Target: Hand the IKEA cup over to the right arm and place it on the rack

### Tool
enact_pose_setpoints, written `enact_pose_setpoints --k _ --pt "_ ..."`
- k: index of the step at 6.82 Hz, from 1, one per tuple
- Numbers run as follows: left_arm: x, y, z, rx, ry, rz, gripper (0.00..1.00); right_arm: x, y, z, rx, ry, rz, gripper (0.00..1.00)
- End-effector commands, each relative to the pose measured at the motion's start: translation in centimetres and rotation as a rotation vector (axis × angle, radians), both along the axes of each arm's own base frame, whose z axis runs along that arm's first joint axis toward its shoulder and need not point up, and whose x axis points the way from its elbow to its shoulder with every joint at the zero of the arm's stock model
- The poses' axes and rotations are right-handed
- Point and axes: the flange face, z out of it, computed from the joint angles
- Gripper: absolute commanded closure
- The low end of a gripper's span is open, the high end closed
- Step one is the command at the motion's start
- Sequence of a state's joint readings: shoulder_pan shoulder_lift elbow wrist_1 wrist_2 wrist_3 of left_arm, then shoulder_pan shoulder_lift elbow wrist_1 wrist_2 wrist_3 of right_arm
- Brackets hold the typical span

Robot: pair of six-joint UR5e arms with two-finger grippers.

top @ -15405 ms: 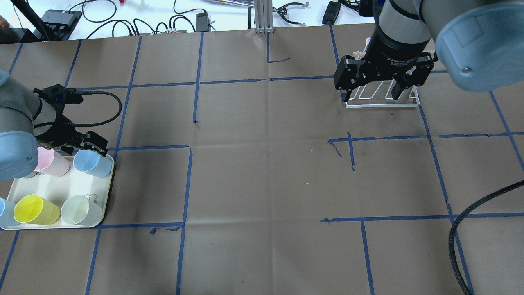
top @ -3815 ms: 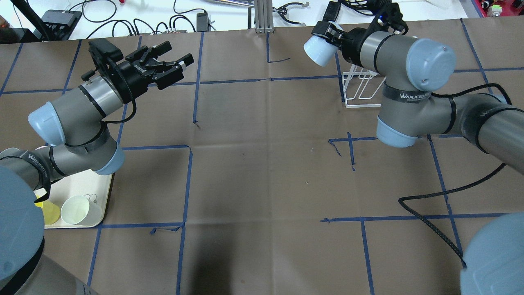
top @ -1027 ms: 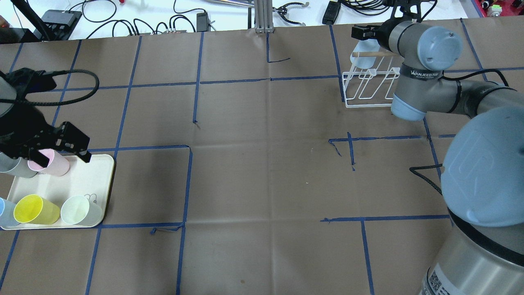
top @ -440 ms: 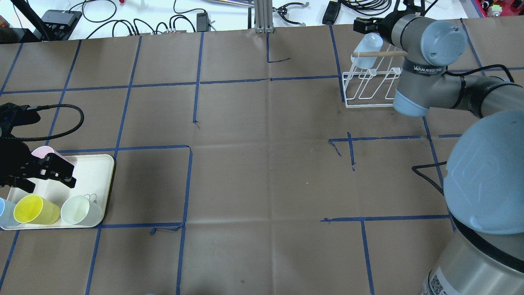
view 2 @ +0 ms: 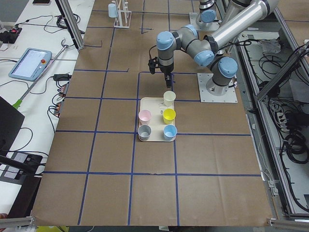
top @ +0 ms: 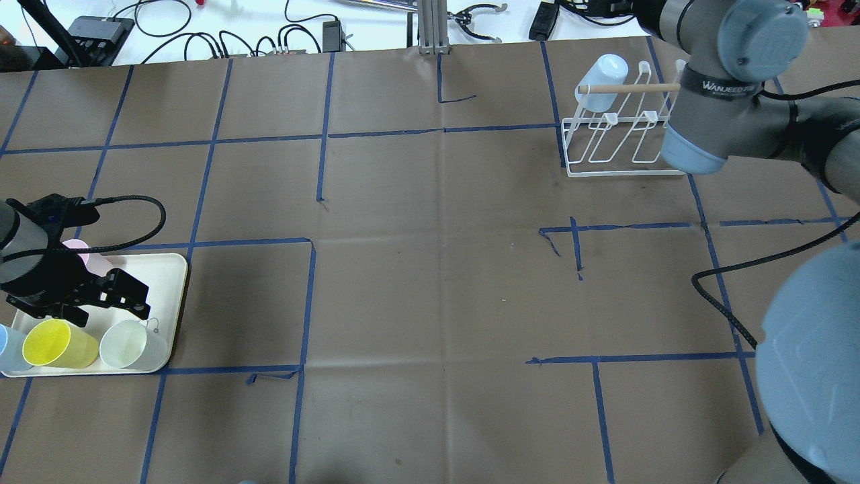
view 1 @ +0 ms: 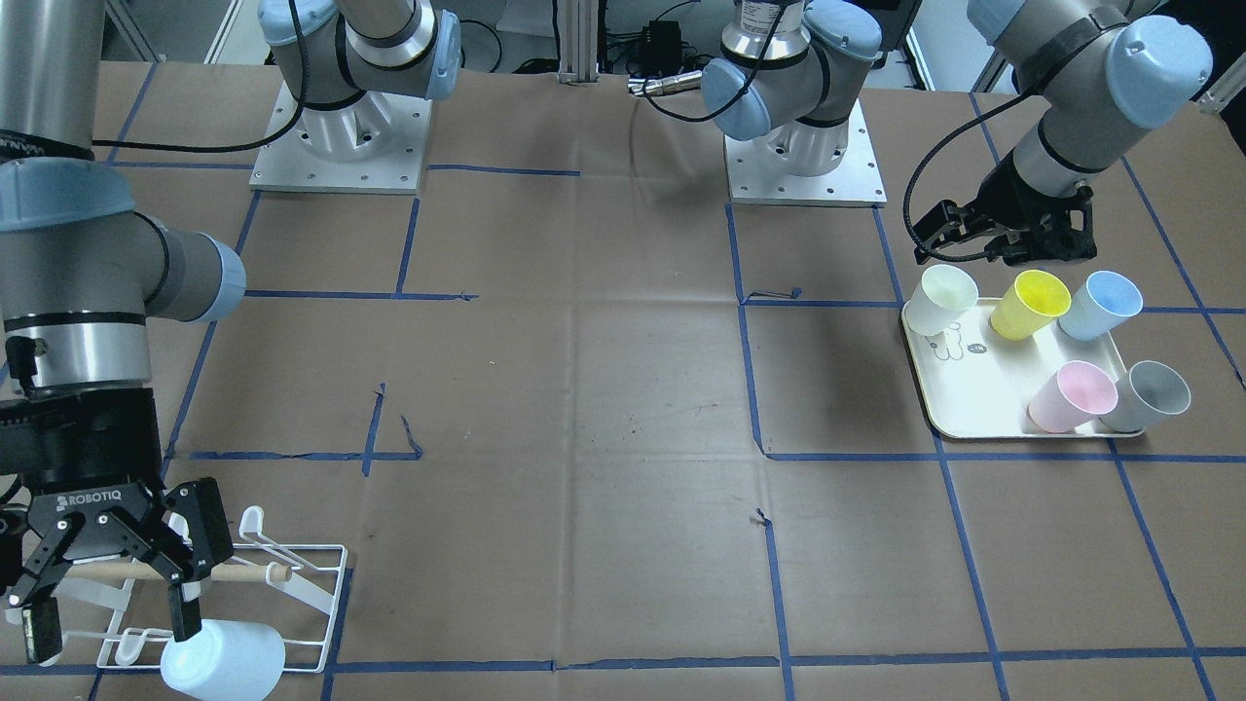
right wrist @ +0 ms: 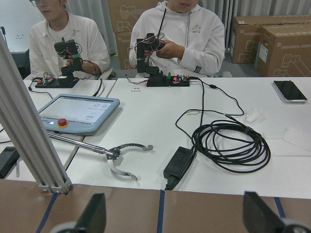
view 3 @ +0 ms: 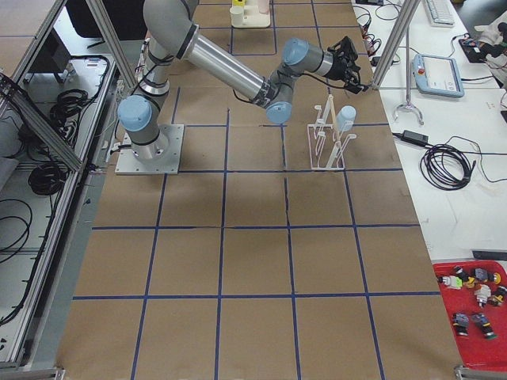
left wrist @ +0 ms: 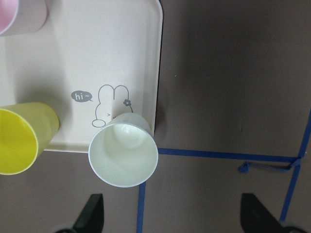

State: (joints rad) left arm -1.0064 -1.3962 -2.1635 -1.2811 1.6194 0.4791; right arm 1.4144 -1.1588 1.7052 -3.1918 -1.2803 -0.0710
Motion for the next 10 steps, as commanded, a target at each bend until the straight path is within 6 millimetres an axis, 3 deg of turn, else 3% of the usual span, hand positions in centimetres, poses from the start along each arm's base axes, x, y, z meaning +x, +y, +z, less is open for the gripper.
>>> enact_pose_setpoints --k 1,3,5,6,7,8,9,10 --pt "-0.3 0.6 -4.3 0.004 0.001 -0.003 0.02 2.0 2.9 3.5 0.010 -0.073 -0.011 0.00" --pt "0.2 0.3 -6.1 0.025 -0.013 -0.004 0.02 3.9 5.4 3.8 0.059 -0.315 -0.101 0.00" --pt "0.6 0.1 -7.0 0.044 -0.018 -0.010 0.06 7.1 8.7 2.6 0.133 -0.494 -0.155 0.00" --pt "0.6 0.1 -7.0 0.045 -0.019 -0.011 0.11 8.6 9.8 2.4 0.203 -0.709 -0.250 0.00" --pt "0.6 0.1 -6.9 0.045 -0.026 -0.014 0.42 11.4 11.3 3.2 0.236 -0.861 -0.275 0.00" --pt "1.1 0.3 -7.2 0.081 -0.060 -0.021 0.87 14.0 12.9 3.5 0.200 -0.954 -0.236 0.01" --pt "1.1 0.5 -7.3 0.091 -0.061 -0.022 1.00 14.6 14.6 2.2 0.204 -1.061 -0.260 0.01" --pt "1.1 0.4 -7.2 0.088 -0.062 -0.021 1.00 14.6 15.3 0.9 0.243 -1.163 -0.308 0.01"
